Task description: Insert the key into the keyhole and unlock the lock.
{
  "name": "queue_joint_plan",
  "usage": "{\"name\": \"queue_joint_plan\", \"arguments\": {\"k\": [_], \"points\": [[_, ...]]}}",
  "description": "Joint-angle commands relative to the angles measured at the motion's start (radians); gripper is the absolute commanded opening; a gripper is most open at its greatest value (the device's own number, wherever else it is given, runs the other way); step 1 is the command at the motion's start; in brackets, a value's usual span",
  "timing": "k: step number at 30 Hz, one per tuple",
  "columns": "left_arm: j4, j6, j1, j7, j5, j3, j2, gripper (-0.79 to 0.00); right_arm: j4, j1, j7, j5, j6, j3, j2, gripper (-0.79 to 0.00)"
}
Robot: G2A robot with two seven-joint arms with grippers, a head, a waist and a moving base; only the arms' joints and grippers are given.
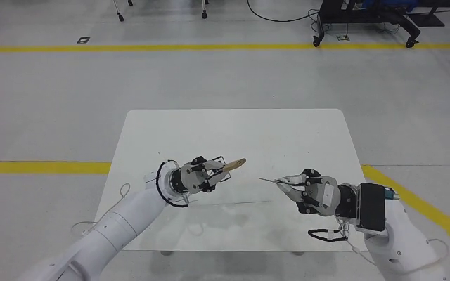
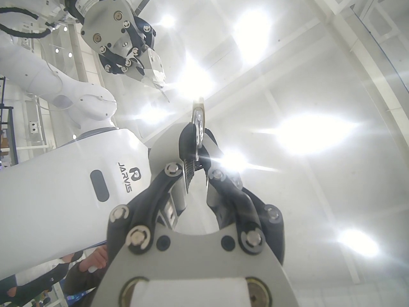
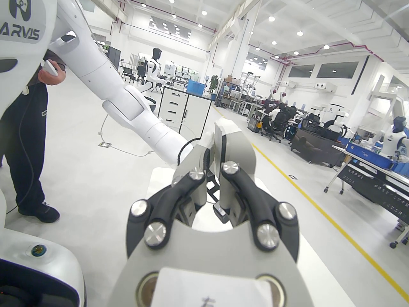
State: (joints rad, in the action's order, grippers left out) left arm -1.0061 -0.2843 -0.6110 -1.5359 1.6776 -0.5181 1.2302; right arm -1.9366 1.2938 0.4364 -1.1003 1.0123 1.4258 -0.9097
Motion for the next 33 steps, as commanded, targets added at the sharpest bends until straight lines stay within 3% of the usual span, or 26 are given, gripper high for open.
{"name": "queue_joint_plan", "arguments": {"k": [1, 13, 21, 24, 27, 33], "points": [[-0.001, 0.000, 0.000, 0.000, 0.000, 0.000, 0.000, -0.785, 0.000, 0.000, 0.000, 0.000, 0.000, 0.000, 0.000, -0.785], [-0.034, -0.004, -0.019, 0.036, -0.025, -0.011, -0.002, -0.785, -0.027, -0.046, -0.049, -0.086, 0.000, -0.038, 0.013, -0.785], [-0.080, -0.017, -0.057, 0.065, -0.115, -0.072, -0.012, -0.785, 0.029, -0.093, 0.196, -0.153, 0.000, -0.038, 0.082, -0.785], [-0.098, 0.049, -0.064, 0.094, -0.143, -0.105, -0.012, -0.785, 0.057, -0.090, 0.303, -0.186, 0.000, -0.059, 0.107, -0.785], [-0.139, 0.178, -0.071, 0.142, -0.222, -0.131, -0.010, -0.785, 0.097, -0.083, 0.313, -0.194, 0.000, -0.087, 0.127, -0.785], [-0.213, 0.465, -0.082, 0.290, -0.434, -0.172, -0.004, -0.785, 0.167, -0.090, 0.314, -0.008, 0.000, -0.146, 0.149, -0.785]]}}
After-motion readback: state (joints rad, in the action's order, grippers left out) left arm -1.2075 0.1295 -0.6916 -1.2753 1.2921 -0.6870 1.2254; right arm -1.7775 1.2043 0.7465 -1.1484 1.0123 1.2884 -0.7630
